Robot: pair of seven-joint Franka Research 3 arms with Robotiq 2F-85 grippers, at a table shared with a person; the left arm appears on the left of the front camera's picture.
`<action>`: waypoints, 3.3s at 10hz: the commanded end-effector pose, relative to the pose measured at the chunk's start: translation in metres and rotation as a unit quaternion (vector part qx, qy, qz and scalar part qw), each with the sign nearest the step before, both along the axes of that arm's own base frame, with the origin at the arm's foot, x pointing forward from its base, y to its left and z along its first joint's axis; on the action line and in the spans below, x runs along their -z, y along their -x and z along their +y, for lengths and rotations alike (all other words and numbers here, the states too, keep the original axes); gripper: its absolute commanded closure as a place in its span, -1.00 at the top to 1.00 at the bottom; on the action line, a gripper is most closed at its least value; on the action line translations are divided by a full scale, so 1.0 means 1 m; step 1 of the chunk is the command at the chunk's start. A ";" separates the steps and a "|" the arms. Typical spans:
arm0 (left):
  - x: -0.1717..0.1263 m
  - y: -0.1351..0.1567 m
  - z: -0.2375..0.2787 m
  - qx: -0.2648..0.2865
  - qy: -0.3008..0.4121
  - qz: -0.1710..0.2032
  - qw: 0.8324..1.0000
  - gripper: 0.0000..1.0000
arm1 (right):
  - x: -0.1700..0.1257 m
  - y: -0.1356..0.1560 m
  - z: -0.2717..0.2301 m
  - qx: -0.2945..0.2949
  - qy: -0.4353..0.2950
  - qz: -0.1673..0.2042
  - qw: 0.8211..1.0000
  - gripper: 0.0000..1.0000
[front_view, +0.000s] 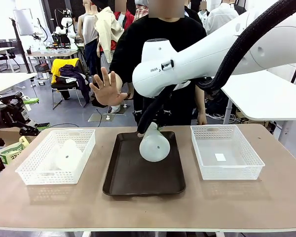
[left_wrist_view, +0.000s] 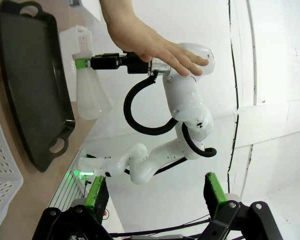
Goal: Prepare the laboratory tools.
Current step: While moving the picked Big flask to the Handle tray indicated by the person, stop as directed by the person, then place the picked Big flask upright in the Handle tray as instructed by the person.
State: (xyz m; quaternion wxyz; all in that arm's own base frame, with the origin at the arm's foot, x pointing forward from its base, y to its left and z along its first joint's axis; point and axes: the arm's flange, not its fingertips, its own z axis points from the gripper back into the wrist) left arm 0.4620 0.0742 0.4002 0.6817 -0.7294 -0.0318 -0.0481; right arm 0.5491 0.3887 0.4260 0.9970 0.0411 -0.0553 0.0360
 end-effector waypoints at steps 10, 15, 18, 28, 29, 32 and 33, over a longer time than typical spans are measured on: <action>-0.002 0.001 0.001 0.001 0.002 -0.004 1.000 1.00 | 0.000 0.002 0.003 -0.003 -0.001 0.000 1.000 -1.00; -0.002 0.001 0.001 0.001 0.002 -0.004 1.000 1.00 | 0.000 0.002 0.003 -0.003 -0.001 0.000 1.000 -1.00; -0.002 0.001 0.001 0.001 0.002 -0.004 1.000 1.00 | 0.000 0.002 0.003 -0.003 -0.001 0.000 1.000 -1.00; -0.002 0.001 0.001 0.001 0.002 -0.004 1.000 1.00 | 0.000 0.002 0.003 -0.003 -0.001 0.000 1.000 -1.00; -0.002 0.001 0.001 0.001 0.002 -0.004 1.000 1.00 | 0.000 0.002 0.003 -0.003 -0.001 0.000 1.000 -1.00; -0.002 0.001 0.001 0.001 0.002 -0.004 1.000 1.00 | 0.000 0.002 0.003 -0.003 -0.001 0.000 1.000 -1.00; -0.002 0.001 0.001 0.001 0.002 -0.004 1.000 1.00 | 0.000 0.002 0.003 -0.003 -0.001 0.000 1.000 -1.00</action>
